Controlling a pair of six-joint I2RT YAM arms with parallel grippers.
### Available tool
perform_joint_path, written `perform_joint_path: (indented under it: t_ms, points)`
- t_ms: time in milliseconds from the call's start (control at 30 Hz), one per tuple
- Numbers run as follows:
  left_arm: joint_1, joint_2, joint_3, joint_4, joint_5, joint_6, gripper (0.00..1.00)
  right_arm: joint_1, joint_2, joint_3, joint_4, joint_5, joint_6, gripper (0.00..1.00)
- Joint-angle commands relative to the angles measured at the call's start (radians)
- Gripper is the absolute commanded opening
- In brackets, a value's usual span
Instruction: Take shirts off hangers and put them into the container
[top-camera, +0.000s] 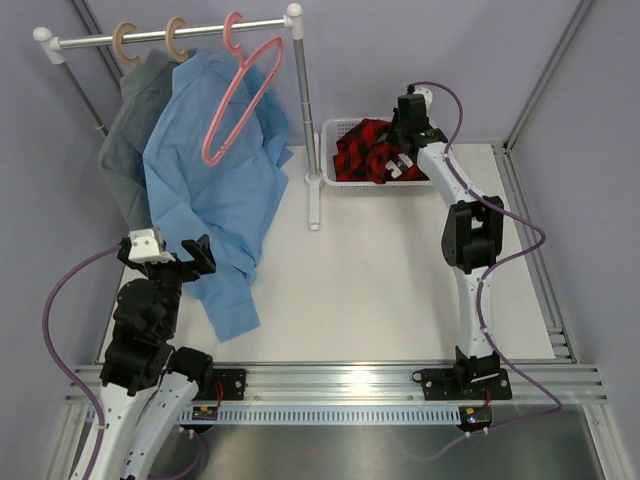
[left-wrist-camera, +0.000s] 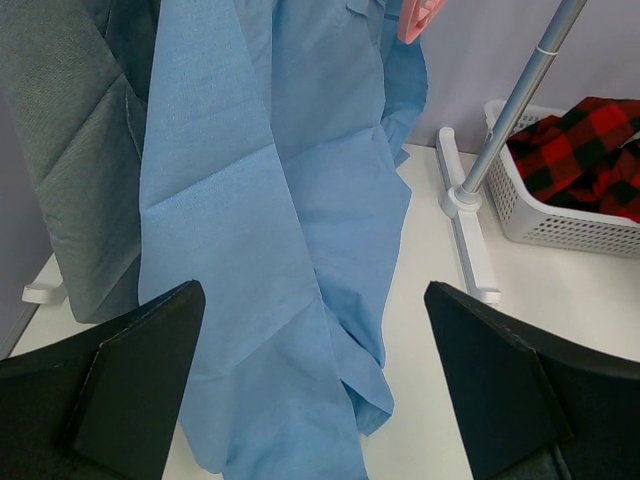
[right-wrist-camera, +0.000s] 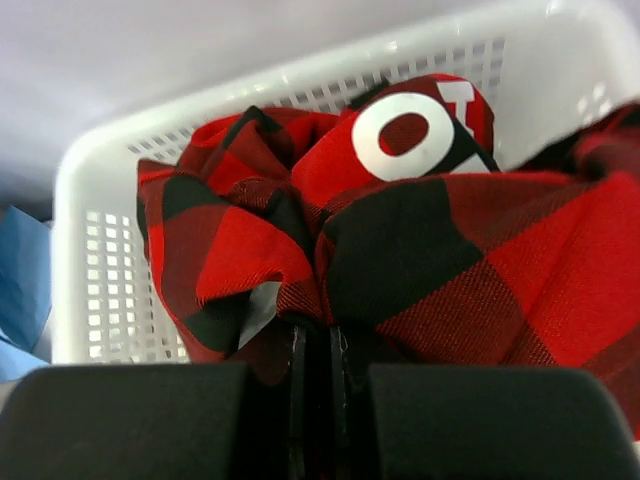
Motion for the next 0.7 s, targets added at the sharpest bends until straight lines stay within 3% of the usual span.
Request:
perform_joint_path:
  t_ms: [0, 67, 100, 133, 167, 267, 400, 533, 667]
  points:
    - [0.003, 0.001, -0.001, 0.046, 0.014, -0.011, 0.98, 0.006, 0.025, 0.082, -0.11, -0.028, 0.088, 0.01]
    - [0.003, 0.0, -0.001, 0.046, 0.014, -0.011, 0.98, 0.006, 0.069, 0.127, -0.163, -0.036, 0.108, 0.08]
    - [0.001, 0.001, -0.001, 0.047, 0.014, -0.011, 0.98, 0.006, 0.079, 0.135, -0.196, -0.043, 0.108, 0.15]
    - [0.001, 0.001, -0.001, 0.046, 0.014, -0.011, 0.98, 0.006, 0.089, 0.144, -0.212, -0.075, 0.112, 0.31]
    - [0.003, 0.0, -0.001, 0.046, 0.013, -0.011, 0.98, 0.006, 0.117, 0.182, -0.233, -0.091, 0.116, 0.35]
    - [0.003, -0.002, -0.002, 0.046, 0.011, -0.009, 0.98, 0.006, 0.148, 0.24, -0.31, -0.152, 0.108, 0.39]
    - [0.003, 0.0, -0.002, 0.046, 0.014, -0.011, 0.98, 0.006, 0.111, 0.195, -0.276, -0.259, 0.07, 0.41]
    - [0.003, -0.002, -0.002, 0.044, 0.013, -0.011, 0.98, 0.006, 0.1, 0.204, -0.31, -0.301, -0.001, 0.53]
    - [0.003, 0.0, -0.002, 0.044, 0.005, -0.009, 0.99, 0.006, -0.028, 0.112, -0.264, -0.3, -0.036, 0.63]
